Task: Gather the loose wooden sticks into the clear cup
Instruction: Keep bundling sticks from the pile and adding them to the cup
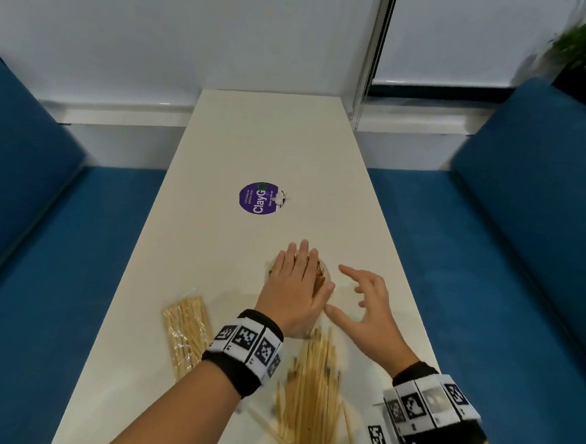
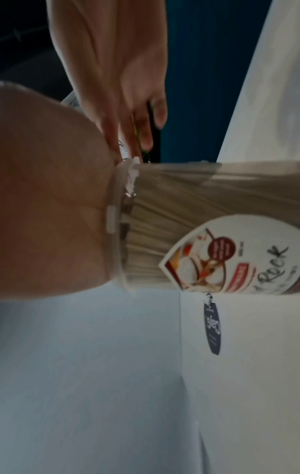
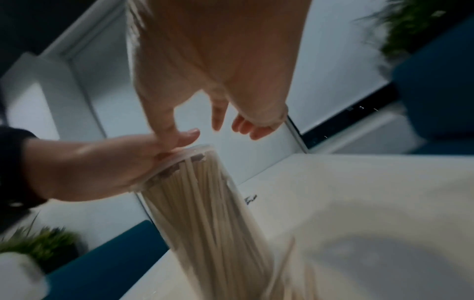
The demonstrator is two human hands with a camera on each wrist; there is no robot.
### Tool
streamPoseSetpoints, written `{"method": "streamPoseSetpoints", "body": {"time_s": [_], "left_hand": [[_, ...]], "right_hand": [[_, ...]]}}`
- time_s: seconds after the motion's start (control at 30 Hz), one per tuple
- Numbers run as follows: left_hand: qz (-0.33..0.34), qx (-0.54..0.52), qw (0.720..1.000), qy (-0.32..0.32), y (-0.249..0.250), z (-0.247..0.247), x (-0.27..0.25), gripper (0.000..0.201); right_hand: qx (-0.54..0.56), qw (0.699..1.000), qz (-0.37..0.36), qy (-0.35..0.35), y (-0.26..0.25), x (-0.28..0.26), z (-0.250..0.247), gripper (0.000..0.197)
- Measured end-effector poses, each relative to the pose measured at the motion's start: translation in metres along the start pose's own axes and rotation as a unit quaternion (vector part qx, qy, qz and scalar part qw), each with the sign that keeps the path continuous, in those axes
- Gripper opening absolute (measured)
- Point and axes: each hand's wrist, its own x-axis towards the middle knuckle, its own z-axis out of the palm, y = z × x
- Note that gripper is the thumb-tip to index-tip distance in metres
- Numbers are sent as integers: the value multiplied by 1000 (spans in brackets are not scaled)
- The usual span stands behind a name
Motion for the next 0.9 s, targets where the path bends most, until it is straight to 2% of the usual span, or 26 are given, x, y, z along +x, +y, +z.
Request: {"method": "streamPoseSetpoints", "body": {"time_s": [0.07,0.13,0.2,0.27,0.3,0.37,0.43,0.5,0.57,0.6,0.67,0.87,0.9], "left_hand": [[0,5,1000,2,-1,0,1,66],[10,-37,999,19,0,-3,-2,61],[17,-109,989,94,1,-7,-12,53],[-12,-193,958,214,1,-7,-31,39],[-43,-232,936,263,-1,-5,-43,32],[-131,-304,896,295,-7,8,-69,18],[-215,-339,881,251,-19,29,-93,8],[-282,-337,891,111,-32,54,-115,7],[-315,-300,900,-41,-38,76,-133,14],[-324,-292,896,-86,-38,84,-140,14],[-337,-298,887,-104,-33,90,-146,13],[-334,-365,867,-60,-12,94,-136,13],[-340,-378,860,-54,-11,99,-135,20]], "right_hand": [[38,996,29,77,14,-16,0,40],[39,987,97,122,31,-31,4,27],[10,977,200,78,48,-48,11,27],[-30,955,294,-3,60,-63,23,45],[-55,946,320,-26,63,-69,30,56],[-102,935,338,-36,59,-77,45,71],[-130,934,329,-37,50,-81,59,81],[-153,939,307,-41,41,-83,72,84],[-172,943,283,-44,35,-84,83,78],[-175,944,275,-45,33,-85,86,73],[-157,948,273,-45,29,-88,92,65],[-92,953,283,-58,22,-95,89,48],[-78,954,285,-57,22,-96,88,46]]}}
